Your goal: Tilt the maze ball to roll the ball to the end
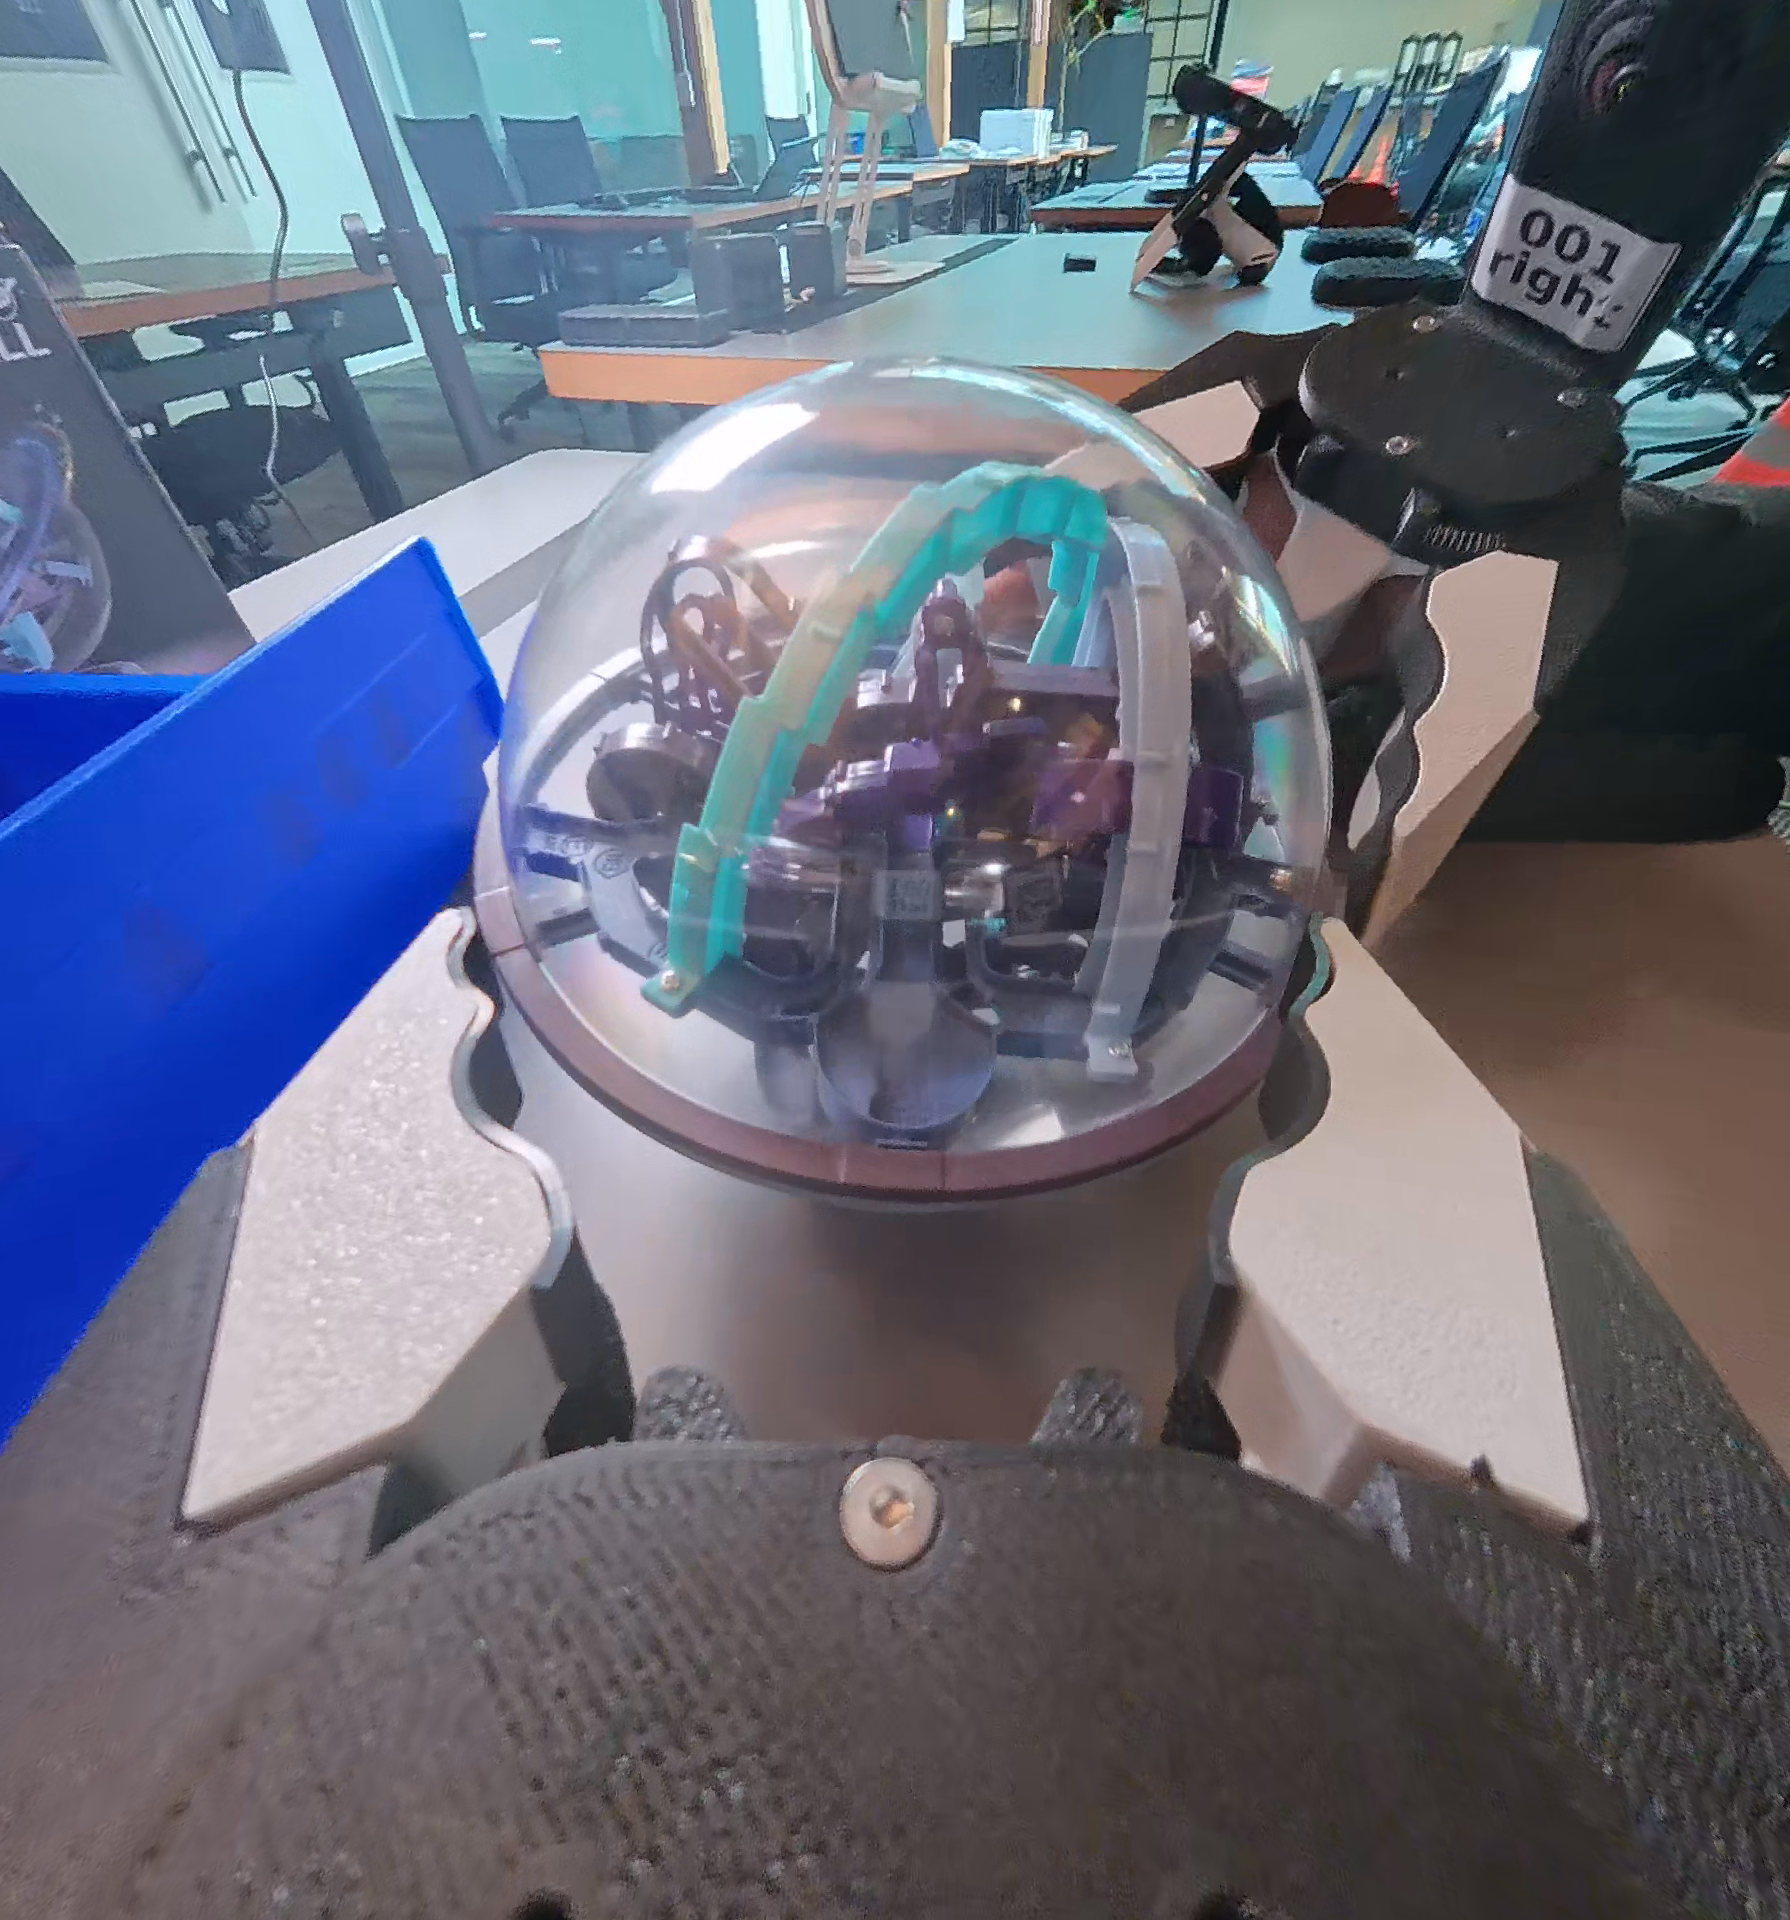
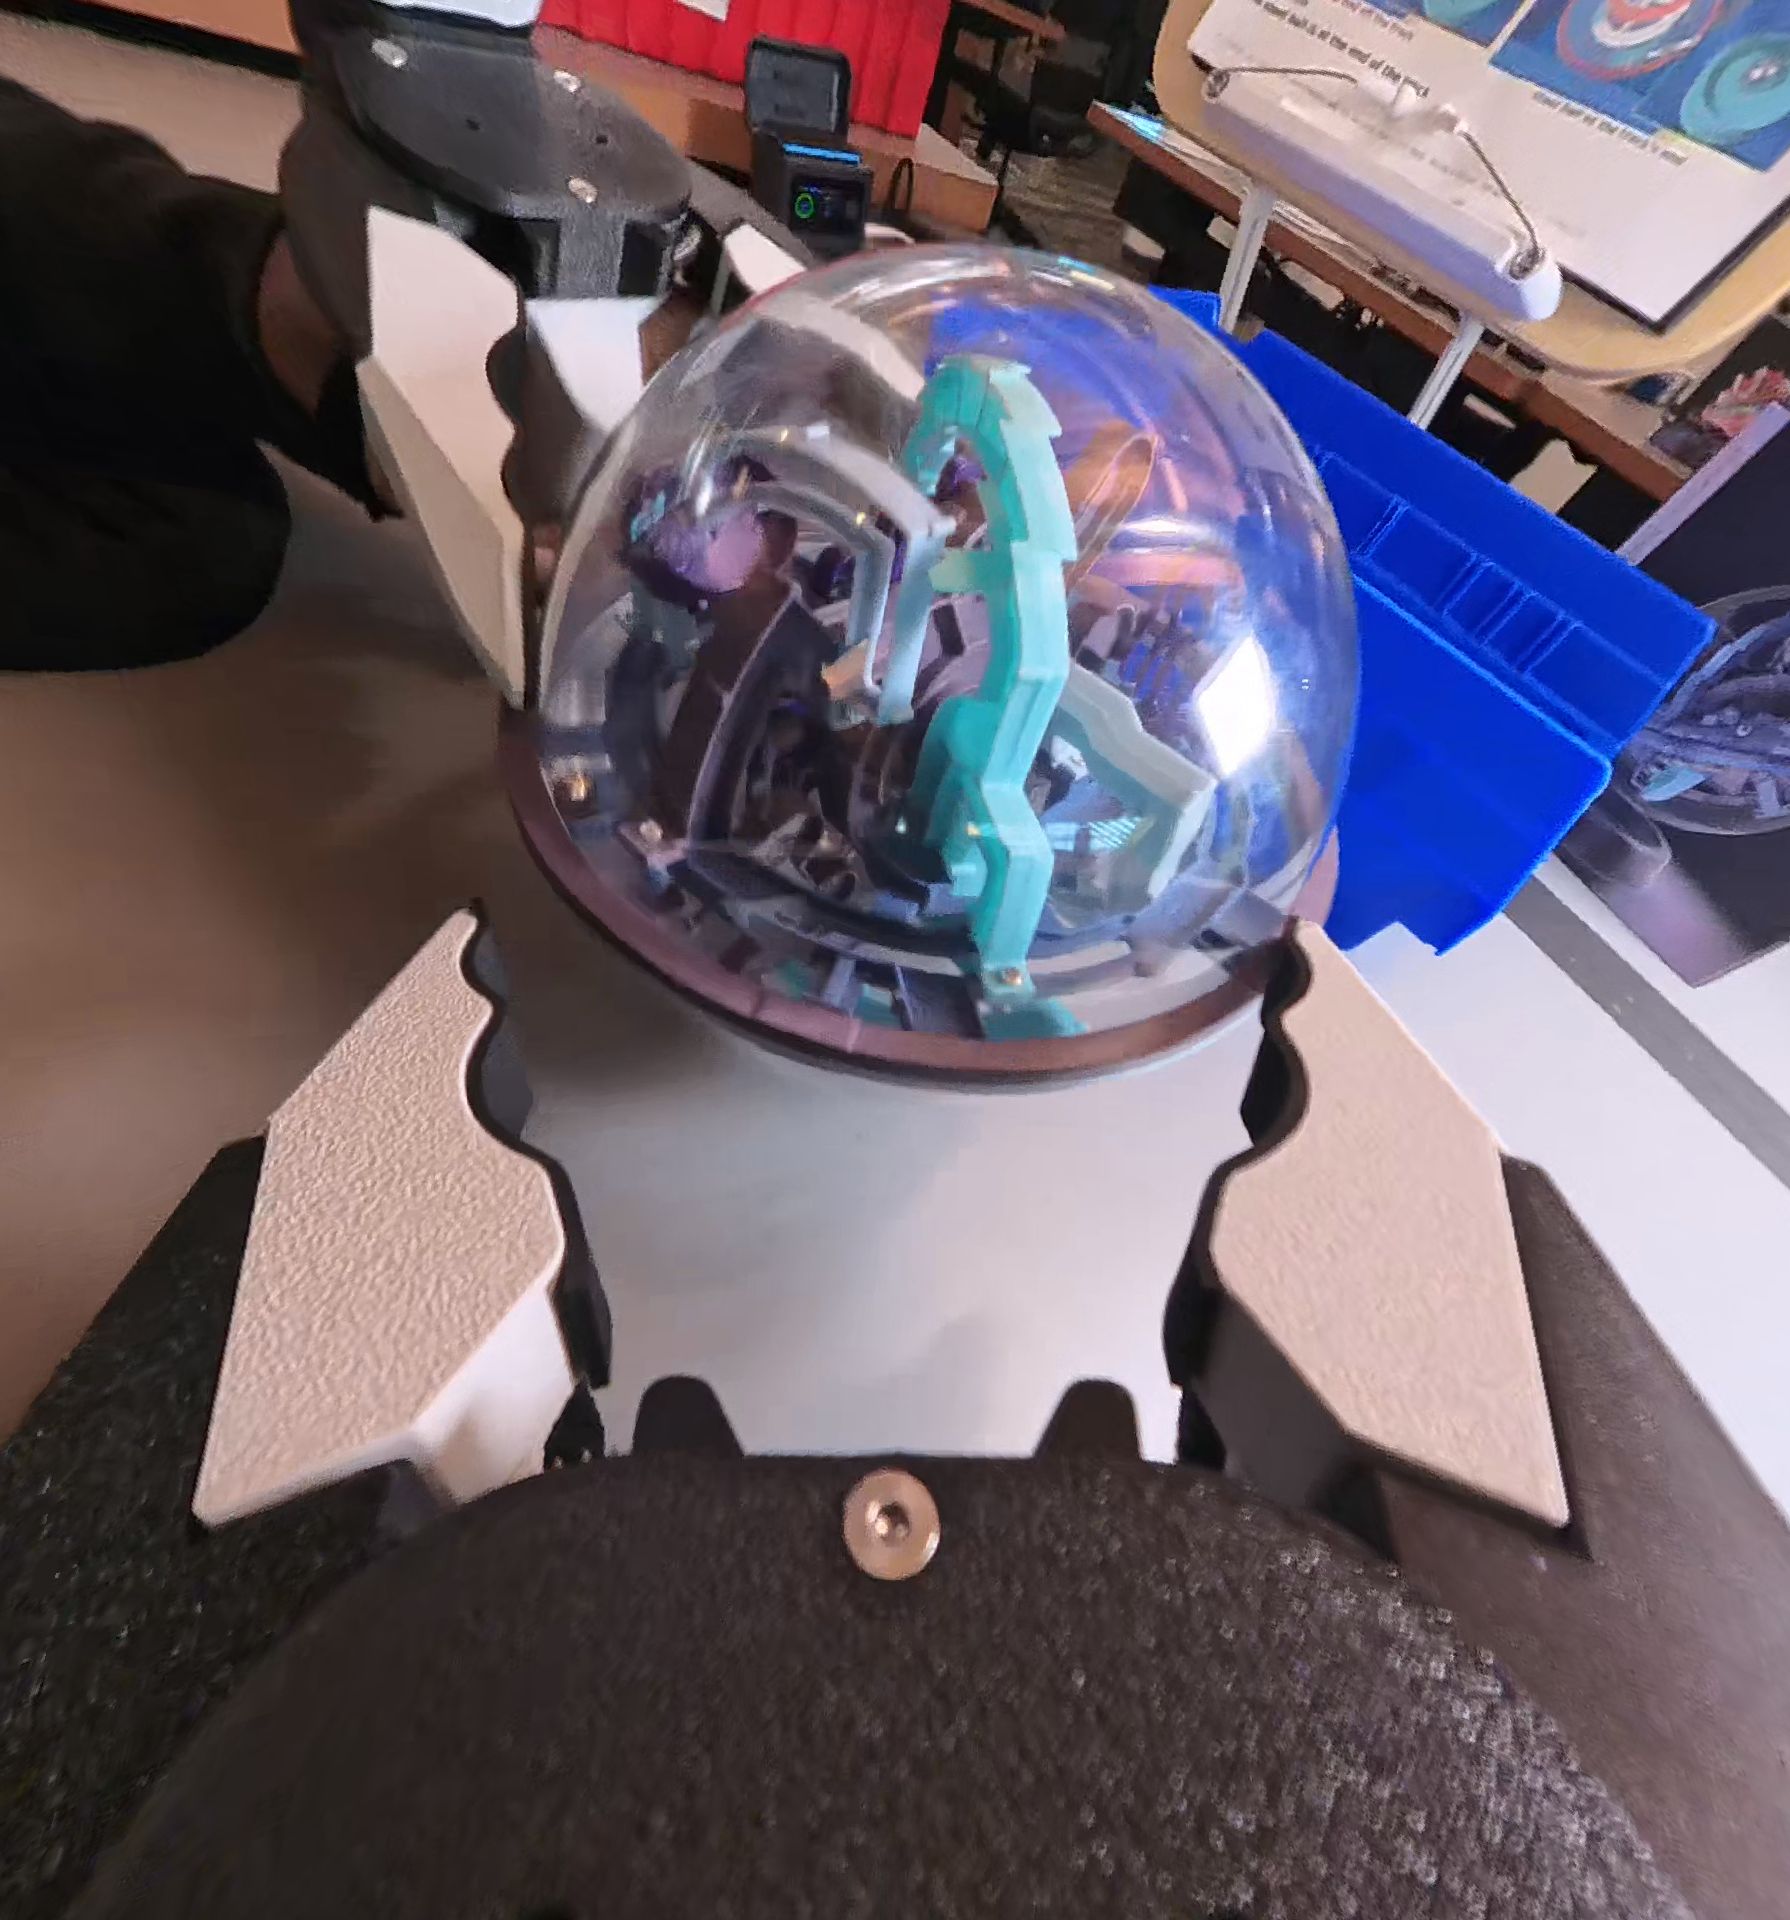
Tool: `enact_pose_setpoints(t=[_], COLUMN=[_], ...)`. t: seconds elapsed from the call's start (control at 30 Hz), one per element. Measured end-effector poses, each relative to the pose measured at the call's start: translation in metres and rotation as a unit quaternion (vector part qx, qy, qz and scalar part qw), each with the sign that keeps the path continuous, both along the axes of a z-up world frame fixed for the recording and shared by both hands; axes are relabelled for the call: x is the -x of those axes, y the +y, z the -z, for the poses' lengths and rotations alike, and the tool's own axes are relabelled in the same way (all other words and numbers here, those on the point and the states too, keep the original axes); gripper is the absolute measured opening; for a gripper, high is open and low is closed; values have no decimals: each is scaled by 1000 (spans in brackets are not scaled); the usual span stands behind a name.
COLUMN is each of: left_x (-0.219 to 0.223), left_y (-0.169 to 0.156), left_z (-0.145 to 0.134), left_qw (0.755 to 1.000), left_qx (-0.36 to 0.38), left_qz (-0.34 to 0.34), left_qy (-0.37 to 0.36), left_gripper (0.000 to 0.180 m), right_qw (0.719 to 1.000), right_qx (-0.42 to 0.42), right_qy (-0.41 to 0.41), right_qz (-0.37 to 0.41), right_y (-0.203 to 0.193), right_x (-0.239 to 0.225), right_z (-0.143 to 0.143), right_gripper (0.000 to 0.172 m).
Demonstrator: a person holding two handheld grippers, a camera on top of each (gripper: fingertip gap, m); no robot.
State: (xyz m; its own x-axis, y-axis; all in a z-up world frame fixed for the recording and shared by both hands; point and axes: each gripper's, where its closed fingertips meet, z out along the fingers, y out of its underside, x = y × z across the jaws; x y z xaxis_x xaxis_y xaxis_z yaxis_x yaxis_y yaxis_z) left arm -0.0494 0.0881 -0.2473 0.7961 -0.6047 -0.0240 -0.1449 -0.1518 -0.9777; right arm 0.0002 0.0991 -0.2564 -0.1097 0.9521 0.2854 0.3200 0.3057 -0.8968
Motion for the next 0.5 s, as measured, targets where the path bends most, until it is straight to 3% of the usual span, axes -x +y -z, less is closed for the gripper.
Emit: enact_pose_setpoints(t=[0.5], left_x=[0], left_y=[-1], left_z=[-1], left_qw=[999], left_qx=[18], left_qz=[-26], left_qy=[7], left_gripper=[144], right_qw=[1000], right_qx=[10], right_qy=[-8], right_qz=[29], right_y=[11], right_x=[7], right_z=[8], right_gripper=[142])
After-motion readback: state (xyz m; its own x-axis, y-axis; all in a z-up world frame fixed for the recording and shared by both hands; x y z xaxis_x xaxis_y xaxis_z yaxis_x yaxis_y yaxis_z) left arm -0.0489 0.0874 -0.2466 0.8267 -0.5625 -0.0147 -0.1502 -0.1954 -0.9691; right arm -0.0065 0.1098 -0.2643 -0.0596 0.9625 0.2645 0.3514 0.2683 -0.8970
